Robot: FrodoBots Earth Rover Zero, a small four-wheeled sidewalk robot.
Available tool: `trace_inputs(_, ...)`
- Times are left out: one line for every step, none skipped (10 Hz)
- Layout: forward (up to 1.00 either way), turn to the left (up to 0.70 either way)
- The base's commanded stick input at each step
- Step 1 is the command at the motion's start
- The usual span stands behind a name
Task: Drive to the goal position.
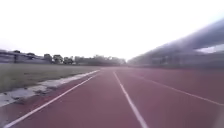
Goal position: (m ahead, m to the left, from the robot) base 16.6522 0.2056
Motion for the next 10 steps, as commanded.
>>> trace_inputs(0.7,0.0)
trace_inputs(0.7,0.0)
trace_inputs(0.7,0.0)
trace_inputs(0.7,0.0)
trace_inputs(0.7,0.0)
trace_inputs(0.7,0.0)
trace_inputs(0.7,0.0)
trace_inputs(0.7,-0.26)
trace_inputs(0.7,-0.28)
trace_inputs(0.7,-0.09)
